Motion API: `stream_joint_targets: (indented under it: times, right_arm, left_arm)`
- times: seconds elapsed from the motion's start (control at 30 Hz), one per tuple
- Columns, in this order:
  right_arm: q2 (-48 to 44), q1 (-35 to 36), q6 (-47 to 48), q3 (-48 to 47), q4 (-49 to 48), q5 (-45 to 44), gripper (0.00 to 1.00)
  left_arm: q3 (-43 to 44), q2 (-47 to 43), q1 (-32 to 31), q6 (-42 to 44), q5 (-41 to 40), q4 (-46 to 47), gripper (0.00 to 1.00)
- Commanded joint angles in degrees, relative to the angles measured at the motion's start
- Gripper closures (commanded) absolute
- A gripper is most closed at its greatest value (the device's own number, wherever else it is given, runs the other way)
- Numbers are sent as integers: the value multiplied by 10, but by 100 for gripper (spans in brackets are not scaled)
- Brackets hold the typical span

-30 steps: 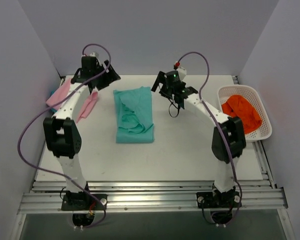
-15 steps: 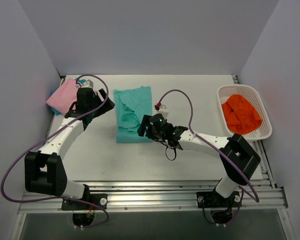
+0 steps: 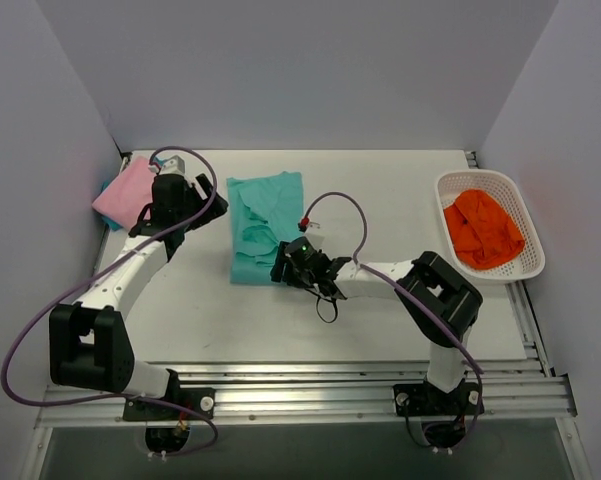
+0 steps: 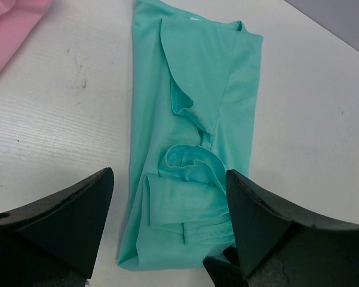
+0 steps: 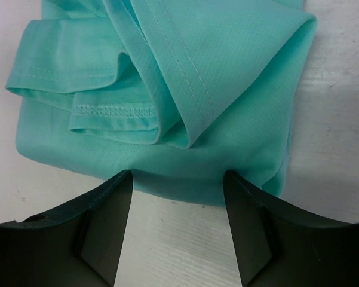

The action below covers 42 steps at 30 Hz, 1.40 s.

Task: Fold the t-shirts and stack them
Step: Fold the tshirt

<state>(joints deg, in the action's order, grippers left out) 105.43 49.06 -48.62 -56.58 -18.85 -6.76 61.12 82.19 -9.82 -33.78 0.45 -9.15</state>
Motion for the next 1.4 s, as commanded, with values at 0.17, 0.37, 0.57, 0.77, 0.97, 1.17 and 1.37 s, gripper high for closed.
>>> stream_joint_targets:
  times: [0.17, 0.37, 0.57, 0.77, 0.97, 1.17, 1.37]
  right_arm:
    - [-22, 2, 4, -46, 15, -2, 42]
    - [-72, 12, 19, -64, 50, -4, 40]
    - [-51, -3, 27, -75, 49, -4, 40]
    - [-20, -11, 24, -76, 34, 14, 41]
    - [-26, -15, 26, -60, 32, 5, 41]
    - [7, -41, 18, -51, 1, 37, 41]
    - [38, -59, 16, -60, -15, 58, 44]
  left_arm:
    - [-5, -12, 4, 12, -4, 37, 16]
    - [-3, -5, 4, 12, -4, 42, 16]
    - [0, 1, 4, 11, 11, 41, 16]
    - [0, -1, 4, 13, 10, 40, 16]
    - [-3, 7, 4, 11, 13, 47, 17]
    - [-5, 13, 4, 11, 15, 48, 17]
    - [-7, 14, 4, 11, 13, 49, 17]
